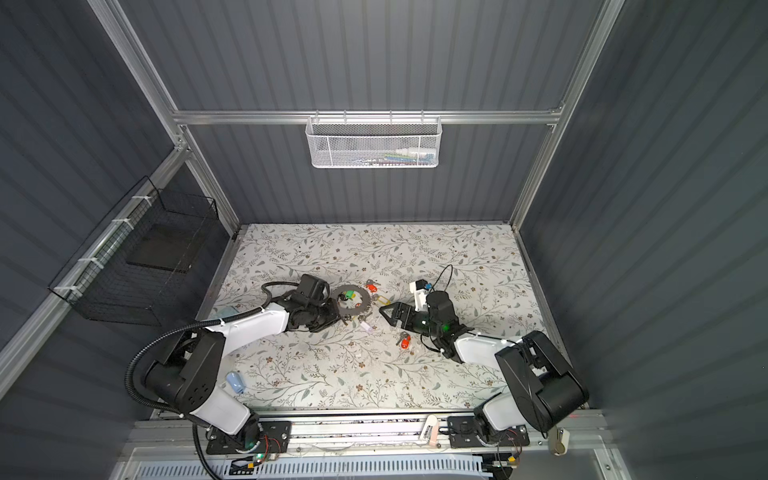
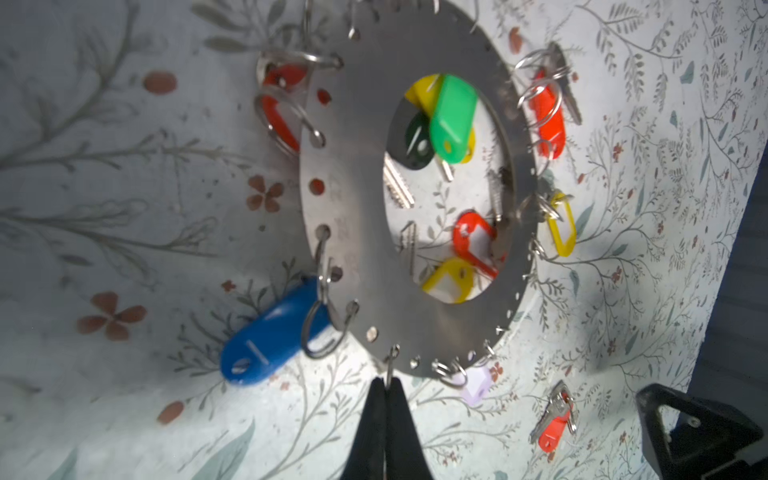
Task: Put the keys on the keyring
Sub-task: 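Lift the steel ring with the left gripper and raise it upright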
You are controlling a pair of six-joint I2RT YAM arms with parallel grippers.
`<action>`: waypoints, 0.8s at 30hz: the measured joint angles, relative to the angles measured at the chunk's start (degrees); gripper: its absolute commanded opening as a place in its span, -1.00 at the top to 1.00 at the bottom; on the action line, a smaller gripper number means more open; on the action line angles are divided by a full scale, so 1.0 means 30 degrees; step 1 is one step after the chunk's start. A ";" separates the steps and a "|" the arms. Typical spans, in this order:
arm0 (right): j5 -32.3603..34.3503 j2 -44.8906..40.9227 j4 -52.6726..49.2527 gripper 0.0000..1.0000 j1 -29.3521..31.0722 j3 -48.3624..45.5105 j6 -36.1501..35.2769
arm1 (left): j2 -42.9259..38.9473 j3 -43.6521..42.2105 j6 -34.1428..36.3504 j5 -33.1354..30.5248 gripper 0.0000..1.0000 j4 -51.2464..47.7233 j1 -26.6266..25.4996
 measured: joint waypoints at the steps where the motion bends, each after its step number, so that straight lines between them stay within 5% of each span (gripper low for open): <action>1: 0.0044 -0.0124 -0.0022 -0.98 0.0000 0.0000 -0.0087 | -0.0066 0.0576 0.0481 -0.0109 1.00 -0.0699 0.0000; 12: 0.1574 -0.2280 -0.0765 -0.98 0.0000 -0.0044 -0.1319 | -0.0663 0.7249 0.5734 -0.1625 1.00 -0.8298 -0.0102; 24: 0.3140 -0.4007 -0.1064 -0.98 0.0000 -0.0765 -0.2339 | -0.2259 0.9311 0.8145 -0.1348 1.00 -0.9551 -0.0219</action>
